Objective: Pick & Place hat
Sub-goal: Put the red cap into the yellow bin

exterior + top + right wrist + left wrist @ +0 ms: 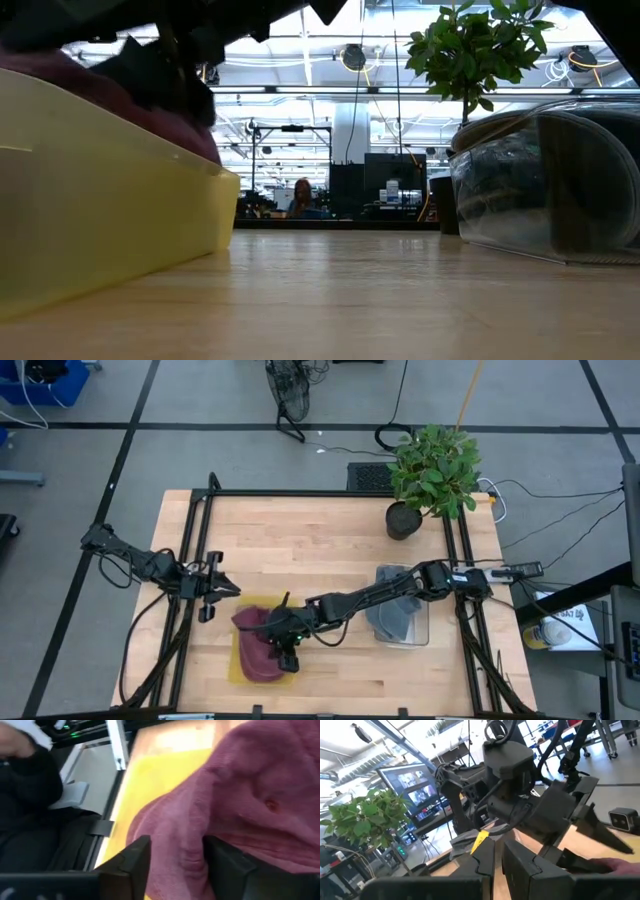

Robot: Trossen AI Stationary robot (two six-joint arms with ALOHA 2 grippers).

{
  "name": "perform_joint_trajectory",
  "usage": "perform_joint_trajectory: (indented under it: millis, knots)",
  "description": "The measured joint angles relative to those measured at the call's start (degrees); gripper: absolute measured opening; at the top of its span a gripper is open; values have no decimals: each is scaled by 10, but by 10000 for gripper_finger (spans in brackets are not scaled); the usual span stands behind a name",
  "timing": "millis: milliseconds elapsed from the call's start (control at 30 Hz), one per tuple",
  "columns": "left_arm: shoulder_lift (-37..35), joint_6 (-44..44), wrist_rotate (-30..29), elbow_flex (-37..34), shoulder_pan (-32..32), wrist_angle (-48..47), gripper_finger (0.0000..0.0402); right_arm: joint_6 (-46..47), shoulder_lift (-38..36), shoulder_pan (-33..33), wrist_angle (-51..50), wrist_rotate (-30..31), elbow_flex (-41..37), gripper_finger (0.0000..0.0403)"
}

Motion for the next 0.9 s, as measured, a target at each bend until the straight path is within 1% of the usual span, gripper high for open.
perform_joint_trajectory:
  millis: [100, 233, 333, 467, 533, 667, 733, 800, 833, 900]
  knots:
    - [0, -6, 0, 0, 0, 1, 40, -21, 0, 3, 21, -16, 0, 191]
    - [0, -7, 0, 0, 0, 1, 40, -25, 0, 4, 38, -17, 0, 217]
    - [0, -7, 0, 0, 0, 1, 40, -32, -12, 4, 32, -17, -1, 229]
    - [0, -10, 0, 0, 0, 2, 40, -44, -36, 4, 24, -10, 0, 235]
    - [0, -10, 0, 0, 0, 2, 40, -61, -49, 4, 17, 11, 0, 235]
    - [0, -10, 0, 0, 0, 2, 40, -81, -80, 11, -10, 66, 0, 228]
    - [0, -13, 1, 0, 0, 2, 40, -113, -103, 17, -44, 83, 0, 216]
    - [0, -26, 0, 0, 0, 2, 40, -158, -130, 27, -76, 94, 0, 198]
    - [0, -31, 0, 0, 0, 3, 40, -181, -151, 35, -96, 110, -2, 185]
    - [0, -41, 0, 0, 0, 10, 40, -222, -193, 53, -103, 151, -25, 154]
